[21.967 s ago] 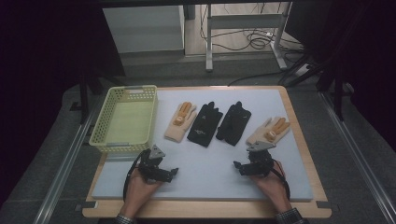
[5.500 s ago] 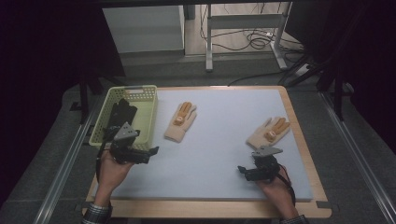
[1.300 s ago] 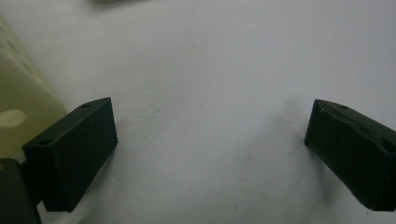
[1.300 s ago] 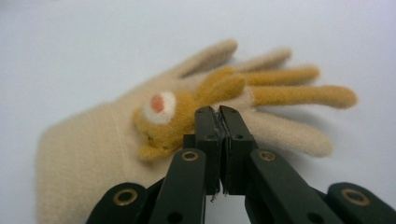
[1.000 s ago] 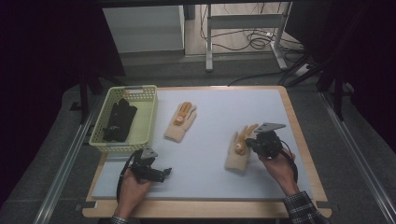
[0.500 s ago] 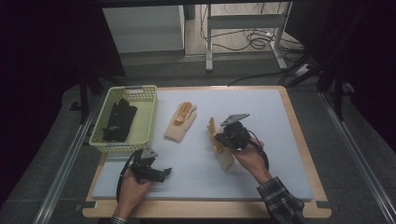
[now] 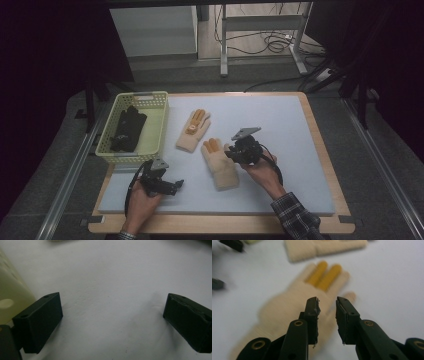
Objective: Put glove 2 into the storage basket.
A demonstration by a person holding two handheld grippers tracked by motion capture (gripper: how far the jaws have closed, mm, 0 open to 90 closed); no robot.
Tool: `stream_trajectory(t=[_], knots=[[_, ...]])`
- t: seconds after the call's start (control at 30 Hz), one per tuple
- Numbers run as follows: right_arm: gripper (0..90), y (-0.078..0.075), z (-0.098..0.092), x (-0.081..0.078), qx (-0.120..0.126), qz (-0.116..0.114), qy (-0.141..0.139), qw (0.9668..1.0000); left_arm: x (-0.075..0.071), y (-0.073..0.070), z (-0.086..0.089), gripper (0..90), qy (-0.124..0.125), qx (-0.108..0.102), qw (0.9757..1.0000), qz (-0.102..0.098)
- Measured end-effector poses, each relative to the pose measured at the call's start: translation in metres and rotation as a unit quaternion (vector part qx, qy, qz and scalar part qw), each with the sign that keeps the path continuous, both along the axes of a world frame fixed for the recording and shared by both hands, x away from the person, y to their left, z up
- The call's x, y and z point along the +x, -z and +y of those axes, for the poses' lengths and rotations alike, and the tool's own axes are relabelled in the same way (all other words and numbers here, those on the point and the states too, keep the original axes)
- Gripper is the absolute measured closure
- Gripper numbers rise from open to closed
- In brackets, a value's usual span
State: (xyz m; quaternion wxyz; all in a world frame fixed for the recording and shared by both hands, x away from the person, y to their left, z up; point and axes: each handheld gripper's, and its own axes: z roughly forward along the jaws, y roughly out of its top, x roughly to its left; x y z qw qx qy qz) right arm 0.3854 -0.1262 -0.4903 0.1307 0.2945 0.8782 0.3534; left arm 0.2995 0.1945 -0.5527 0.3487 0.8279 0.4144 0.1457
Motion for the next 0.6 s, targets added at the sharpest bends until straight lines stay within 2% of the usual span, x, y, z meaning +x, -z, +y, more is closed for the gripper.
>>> stream_trajectory(t=[0.07, 0.1, 0.17, 0.3, 0.33, 0.4, 0.5, 0.6], knots=[[70.9, 0.004, -0.004, 0.000, -0.002, -0.001, 0.004, 1.0000, 0.000, 0.000, 0.000, 2.4, 0.000, 0.000, 1.0000, 0.000], [72.0, 0.015, -0.016, -0.001, 0.005, 0.011, 0.016, 0.9998, 0.000, 0.000, 0.000, 2.4, 0.000, 0.000, 1.0000, 0.000], [72.4, 0.023, -0.023, -0.005, 0.007, 0.015, 0.017, 0.9997, 0.000, 0.000, 0.000, 2.4, 0.000, 0.000, 1.0000, 0.000], [72.8, 0.033, -0.028, -0.017, 0.017, 0.020, 0.007, 0.9996, 0.000, 0.000, 0.000, 2.4, 0.000, 0.000, 1.0000, 0.000], [73.1, 0.038, -0.028, -0.026, 0.020, 0.013, -0.003, 0.9997, 0.000, 0.000, 0.000, 2.4, 0.000, 0.000, 1.0000, 0.000], [73.3, 0.038, -0.027, -0.029, 0.025, 0.014, -0.007, 0.9996, 0.000, 0.000, 0.000, 2.4, 0.000, 0.000, 1.0000, 0.000], [73.7, 0.039, -0.021, -0.040, 0.033, 0.025, -0.030, 0.9987, 0.000, 0.000, 0.000, 2.4, 0.000, 0.000, 1.0000, 0.000], [73.0, 0.037, -0.016, -0.043, 0.022, 0.016, -0.039, 0.9989, 0.000, 0.000, 0.000, 2.4, 0.000, 0.000, 1.0000, 0.000]])
